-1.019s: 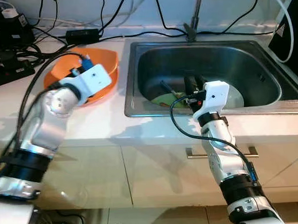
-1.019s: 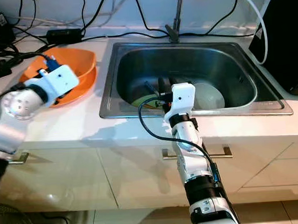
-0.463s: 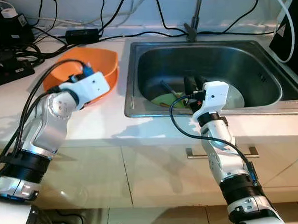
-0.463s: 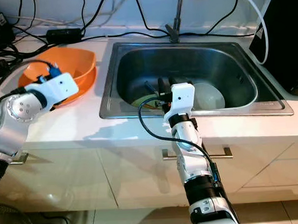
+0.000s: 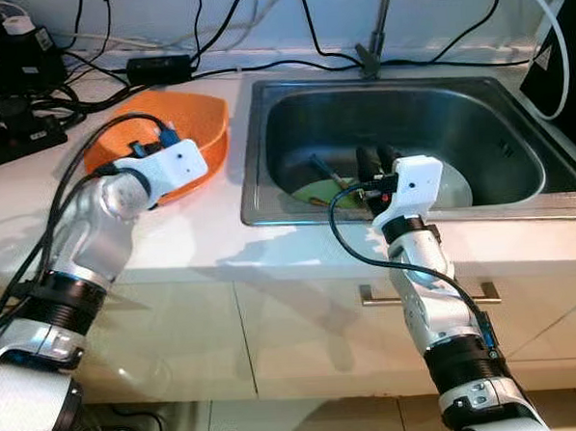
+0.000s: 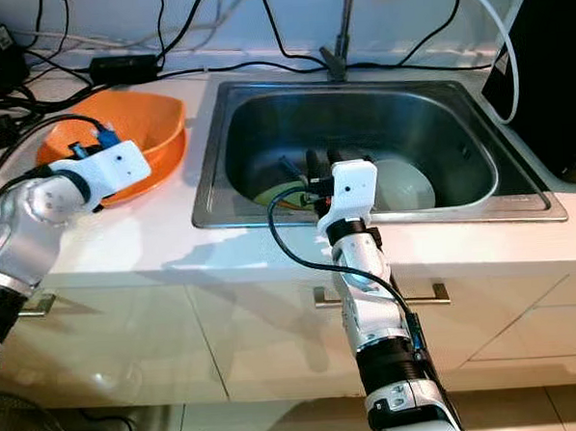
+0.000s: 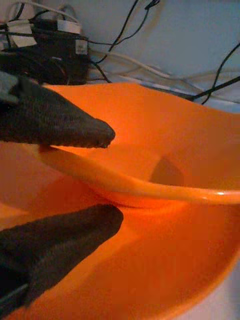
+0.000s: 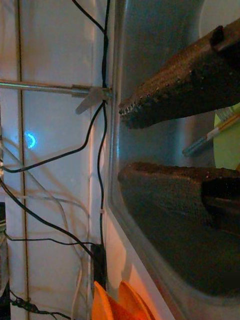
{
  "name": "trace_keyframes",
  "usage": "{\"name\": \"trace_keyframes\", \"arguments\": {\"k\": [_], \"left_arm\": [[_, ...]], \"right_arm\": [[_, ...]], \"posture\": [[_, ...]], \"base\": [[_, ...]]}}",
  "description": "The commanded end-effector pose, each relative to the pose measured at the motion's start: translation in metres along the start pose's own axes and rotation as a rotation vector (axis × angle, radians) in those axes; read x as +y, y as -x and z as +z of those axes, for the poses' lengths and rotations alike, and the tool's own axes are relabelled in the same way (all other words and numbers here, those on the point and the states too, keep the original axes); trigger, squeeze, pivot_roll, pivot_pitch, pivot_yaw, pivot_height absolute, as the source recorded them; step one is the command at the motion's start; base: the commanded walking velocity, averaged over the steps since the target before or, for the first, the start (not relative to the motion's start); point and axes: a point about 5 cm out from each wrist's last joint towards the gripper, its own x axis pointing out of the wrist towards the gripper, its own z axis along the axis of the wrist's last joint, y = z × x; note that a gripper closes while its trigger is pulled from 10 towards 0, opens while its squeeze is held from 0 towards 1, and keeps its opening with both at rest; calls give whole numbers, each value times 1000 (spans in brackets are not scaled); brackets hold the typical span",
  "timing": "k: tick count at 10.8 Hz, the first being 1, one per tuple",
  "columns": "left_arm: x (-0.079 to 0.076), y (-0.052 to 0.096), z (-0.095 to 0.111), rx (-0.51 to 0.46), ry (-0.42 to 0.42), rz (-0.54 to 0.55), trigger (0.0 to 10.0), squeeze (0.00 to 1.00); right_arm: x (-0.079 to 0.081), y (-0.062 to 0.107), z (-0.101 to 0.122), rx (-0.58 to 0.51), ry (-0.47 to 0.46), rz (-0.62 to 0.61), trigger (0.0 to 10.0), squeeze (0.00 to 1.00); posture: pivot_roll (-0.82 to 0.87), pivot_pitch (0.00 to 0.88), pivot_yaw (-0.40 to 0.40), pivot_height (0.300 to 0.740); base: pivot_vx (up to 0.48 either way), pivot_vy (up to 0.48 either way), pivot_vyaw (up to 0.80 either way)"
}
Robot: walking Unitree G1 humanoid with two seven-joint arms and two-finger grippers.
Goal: Kitchen organization
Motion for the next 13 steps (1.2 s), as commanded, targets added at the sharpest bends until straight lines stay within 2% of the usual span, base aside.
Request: {"name": "trace_keyframes", "arguments": {"k": [1, 10, 12, 13], "left_arm": [[-1, -2, 4, -13, -9, -15, 0, 0], [-5, -6, 9, -50, -41, -18, 0, 0], [10, -3, 19, -95, -129, 102, 0, 0], [22, -1, 32, -155, -171, 198, 0, 0]], "right_arm": [[-1, -2, 3, -8, 6, -10, 10000, 0], [2, -4, 2, -3, 0, -13, 10000, 0], [0, -4, 2, -5, 0, -22, 10000, 0], [0, -4, 2, -5, 0, -23, 10000, 0]], "posture": [[55, 0, 13, 740], [59, 0, 18, 740], [59, 0, 18, 740], [59, 0, 17, 740]], "base": [[0, 0, 0], [0, 0, 0], [0, 0, 0], [0, 0, 0]]}}
